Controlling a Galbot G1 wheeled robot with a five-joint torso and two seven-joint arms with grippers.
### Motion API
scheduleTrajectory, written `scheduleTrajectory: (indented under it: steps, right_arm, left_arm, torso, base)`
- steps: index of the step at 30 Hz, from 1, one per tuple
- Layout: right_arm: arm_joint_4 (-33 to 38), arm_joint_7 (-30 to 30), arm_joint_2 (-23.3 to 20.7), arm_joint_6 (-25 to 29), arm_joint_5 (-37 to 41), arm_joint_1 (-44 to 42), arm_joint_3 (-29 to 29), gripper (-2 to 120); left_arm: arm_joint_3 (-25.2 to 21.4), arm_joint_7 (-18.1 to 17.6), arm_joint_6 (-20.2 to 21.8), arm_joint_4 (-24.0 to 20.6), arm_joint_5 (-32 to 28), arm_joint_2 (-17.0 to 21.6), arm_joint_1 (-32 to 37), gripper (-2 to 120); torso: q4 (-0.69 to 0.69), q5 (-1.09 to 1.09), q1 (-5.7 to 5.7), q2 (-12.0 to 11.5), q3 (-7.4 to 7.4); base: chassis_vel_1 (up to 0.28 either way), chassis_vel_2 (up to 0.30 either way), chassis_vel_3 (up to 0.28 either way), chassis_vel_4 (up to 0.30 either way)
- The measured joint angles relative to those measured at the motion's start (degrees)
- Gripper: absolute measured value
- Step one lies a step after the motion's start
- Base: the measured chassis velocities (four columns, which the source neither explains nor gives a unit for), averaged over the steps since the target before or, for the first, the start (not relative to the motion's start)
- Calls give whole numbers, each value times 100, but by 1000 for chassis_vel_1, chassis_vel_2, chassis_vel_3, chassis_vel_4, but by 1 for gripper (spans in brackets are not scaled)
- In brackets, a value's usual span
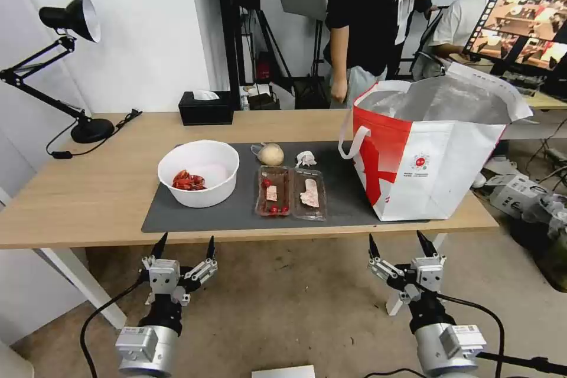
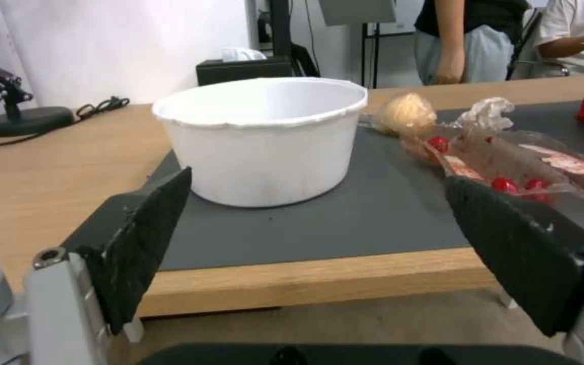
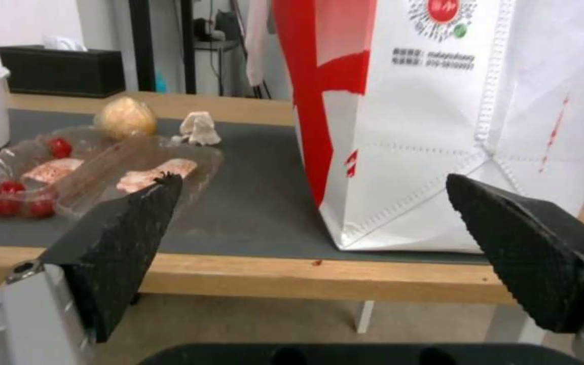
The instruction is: Pick up the trash from the table and place it into the takeout bag.
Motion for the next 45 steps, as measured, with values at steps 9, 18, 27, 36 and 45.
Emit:
scheduleTrajectory:
  steps: [9,18,27,36,45]
  right_arm:
    - [1038,627,1,-797,52,-507,-64,100]
    - [1072,716,-320,-995,294,-509,-62,100]
    - [1055,798,-751,-1171,2000,-16,-219,100]
    - [671,1578,-1361,-1395,4704,1012,-876,100]
    - [-18,2426,-1377,-1233,6503,2170,-1563,100]
  left_arm:
    - [112,-595,-423,-1091,-298,-166,1276,100]
    - [193,-745,-401,-1147,-410,-120,1445,100]
    - [208,-740,-523,-1127,-542,-15,1383,100]
    - [136,-741,-525,-1118,-546,-35,1445,100]
    - [141,-741,-470,-1113,-362,-181,1536,100]
  torso:
    - [0,2,-1,2,-1]
    - [-1,0,-1,1,0]
    - [-2,-1,-1,1,0]
    - [0,-1,0,1,0]
    - [0,0,0,0,0]
  base:
    - [0,0,0,0]
    - [0,0,0,0]
    - [0,0,0,0]
    - [0,0,0,0]
    - [0,0,0,0]
